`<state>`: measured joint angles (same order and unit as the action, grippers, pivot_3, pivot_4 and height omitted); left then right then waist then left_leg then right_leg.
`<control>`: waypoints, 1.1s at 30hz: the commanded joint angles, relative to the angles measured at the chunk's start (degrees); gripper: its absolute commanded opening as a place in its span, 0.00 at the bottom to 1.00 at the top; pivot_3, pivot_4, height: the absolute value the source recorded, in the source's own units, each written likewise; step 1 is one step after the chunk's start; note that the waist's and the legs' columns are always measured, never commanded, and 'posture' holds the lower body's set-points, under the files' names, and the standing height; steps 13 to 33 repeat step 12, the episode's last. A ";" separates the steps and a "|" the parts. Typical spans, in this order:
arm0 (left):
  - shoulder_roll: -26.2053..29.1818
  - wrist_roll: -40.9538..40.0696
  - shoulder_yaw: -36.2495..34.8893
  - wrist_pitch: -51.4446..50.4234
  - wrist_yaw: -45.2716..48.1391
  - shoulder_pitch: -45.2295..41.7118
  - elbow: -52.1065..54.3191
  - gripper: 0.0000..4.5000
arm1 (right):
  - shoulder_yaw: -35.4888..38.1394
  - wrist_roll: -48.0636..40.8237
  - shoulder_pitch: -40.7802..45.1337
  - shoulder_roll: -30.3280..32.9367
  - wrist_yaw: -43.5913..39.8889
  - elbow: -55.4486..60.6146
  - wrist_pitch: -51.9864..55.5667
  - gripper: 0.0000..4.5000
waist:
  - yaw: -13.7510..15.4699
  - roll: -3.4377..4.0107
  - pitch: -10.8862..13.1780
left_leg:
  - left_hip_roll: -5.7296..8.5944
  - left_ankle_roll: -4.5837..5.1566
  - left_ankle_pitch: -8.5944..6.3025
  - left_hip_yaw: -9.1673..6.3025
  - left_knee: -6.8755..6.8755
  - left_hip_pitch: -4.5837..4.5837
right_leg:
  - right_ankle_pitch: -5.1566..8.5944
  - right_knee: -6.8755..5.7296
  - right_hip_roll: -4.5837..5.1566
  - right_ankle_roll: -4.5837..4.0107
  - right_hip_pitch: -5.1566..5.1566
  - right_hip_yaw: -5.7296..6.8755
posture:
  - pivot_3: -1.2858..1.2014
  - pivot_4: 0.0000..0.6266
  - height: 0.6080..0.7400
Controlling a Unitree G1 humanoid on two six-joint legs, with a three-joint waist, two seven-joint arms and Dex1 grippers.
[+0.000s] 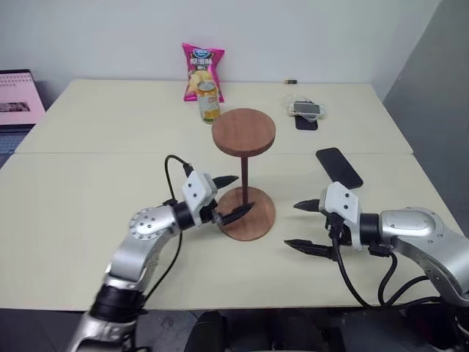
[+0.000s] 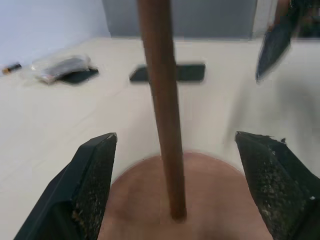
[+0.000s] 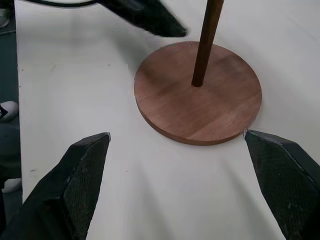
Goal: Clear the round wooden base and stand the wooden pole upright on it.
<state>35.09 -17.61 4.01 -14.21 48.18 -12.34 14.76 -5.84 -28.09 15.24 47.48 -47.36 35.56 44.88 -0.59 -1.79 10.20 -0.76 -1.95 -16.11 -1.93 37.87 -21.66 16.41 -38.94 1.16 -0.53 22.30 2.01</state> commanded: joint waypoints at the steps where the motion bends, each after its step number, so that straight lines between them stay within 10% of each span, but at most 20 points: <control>1: 7.35 -2.30 -7.52 -6.04 1.03 4.71 9.33 0.87 | 1.77 1.82 0.65 -0.10 -1.02 -1.59 -5.83 1.00 | -0.04 0.06 0.04 | -0.01 0.00 0.00 -0.03 -0.02 -0.01 | 0.02 0.00 0.00 0.02 0.01 0.02 | 0.52 0.24 1.00; 12: 16.44 -8.01 -28.31 -11.27 5.30 17.71 13.26 0.87 | 5.55 -0.51 -0.94 0.40 -9.11 -6.75 -15.87 1.00 | 0.61 0.15 0.11 | 0.07 0.01 -0.01 -0.12 0.02 -0.07 | 0.08 0.07 0.09 0.13 0.00 0.11 | 0.52 0.24 1.00; 33: 16.44 -8.01 -28.31 -11.27 5.30 17.71 13.26 0.87 | 5.55 -0.51 -0.94 0.40 -9.11 -6.75 -15.87 1.00 | 0.61 0.15 0.11 | 0.07 0.01 -0.01 -0.12 0.02 -0.07 | 0.08 0.07 0.09 0.13 0.00 0.11 | 0.52 0.24 1.00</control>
